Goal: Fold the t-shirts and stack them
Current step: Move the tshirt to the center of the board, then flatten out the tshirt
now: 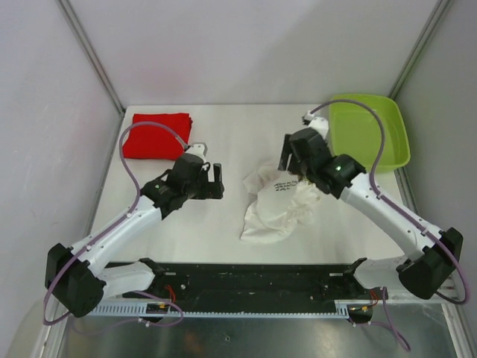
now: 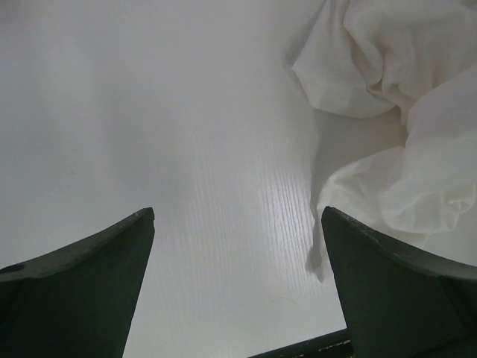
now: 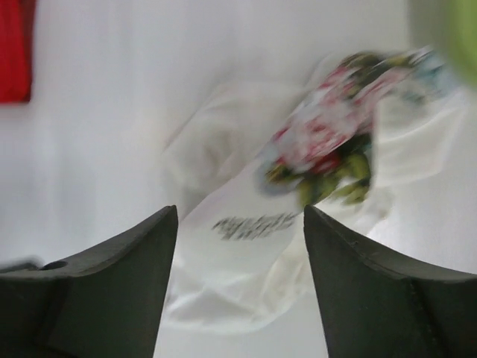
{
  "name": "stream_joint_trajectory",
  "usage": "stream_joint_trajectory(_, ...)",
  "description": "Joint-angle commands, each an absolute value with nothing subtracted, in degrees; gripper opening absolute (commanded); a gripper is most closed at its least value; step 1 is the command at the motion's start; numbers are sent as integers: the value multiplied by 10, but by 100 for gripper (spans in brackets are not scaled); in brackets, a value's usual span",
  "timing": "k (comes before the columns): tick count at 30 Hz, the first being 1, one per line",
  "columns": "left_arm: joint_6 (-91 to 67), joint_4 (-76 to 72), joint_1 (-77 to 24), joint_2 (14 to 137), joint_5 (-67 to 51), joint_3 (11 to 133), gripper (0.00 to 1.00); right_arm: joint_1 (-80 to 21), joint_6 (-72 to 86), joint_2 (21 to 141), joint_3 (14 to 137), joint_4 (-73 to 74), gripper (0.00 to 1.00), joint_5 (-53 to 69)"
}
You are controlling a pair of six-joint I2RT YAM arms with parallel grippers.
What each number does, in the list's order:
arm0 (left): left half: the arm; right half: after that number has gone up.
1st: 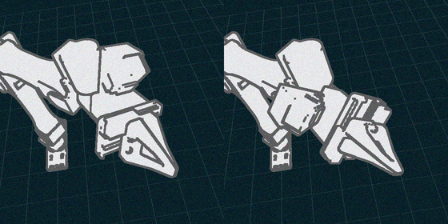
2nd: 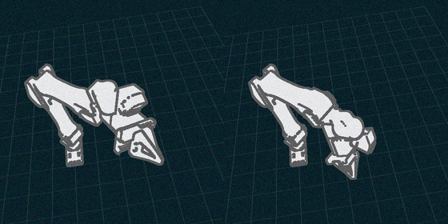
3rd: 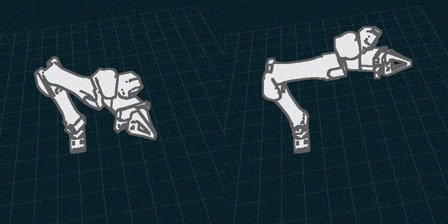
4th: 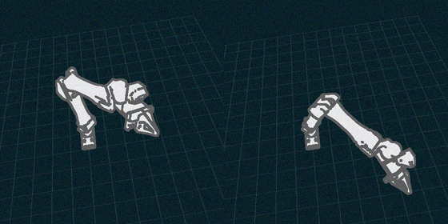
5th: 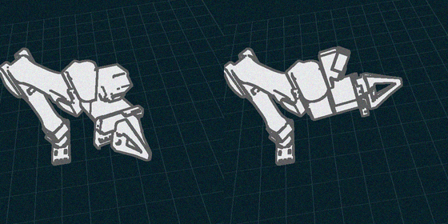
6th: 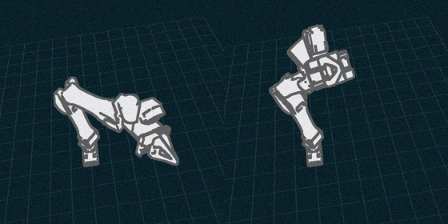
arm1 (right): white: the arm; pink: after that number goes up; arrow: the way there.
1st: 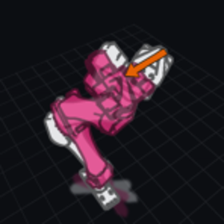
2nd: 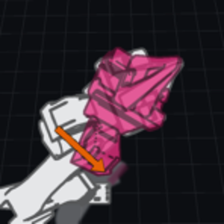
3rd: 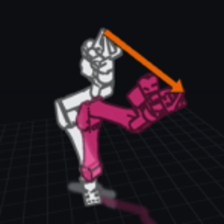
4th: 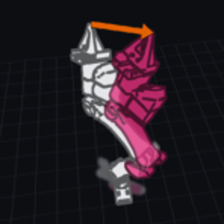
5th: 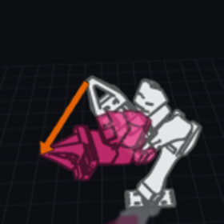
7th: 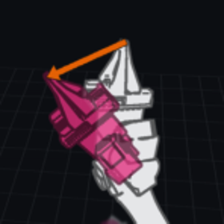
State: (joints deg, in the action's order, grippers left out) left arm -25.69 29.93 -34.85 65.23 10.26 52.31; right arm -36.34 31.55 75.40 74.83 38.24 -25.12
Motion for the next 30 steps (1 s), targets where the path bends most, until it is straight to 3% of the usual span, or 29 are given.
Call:
stream_joint_trajectory(1, -290, 280, -332, 655, 111, 527, 98, -480, 373, 747, 739, 418, 69, -288)
stream_joint_trajectory(6, -309, 281, -306, 644, 114, 522, 96, -571, 423, 781, 700, 384, 54, -266)
stream_joint_trajectory(13, -312, 281, -283, 625, 117, 512, 96, -645, 452, 885, 686, 335, 46, -246)
stream_joint_trajectory(30, -313, 281, -275, 629, 106, 496, 96, -683, 475, 1020, 684, 316, 43, -212)
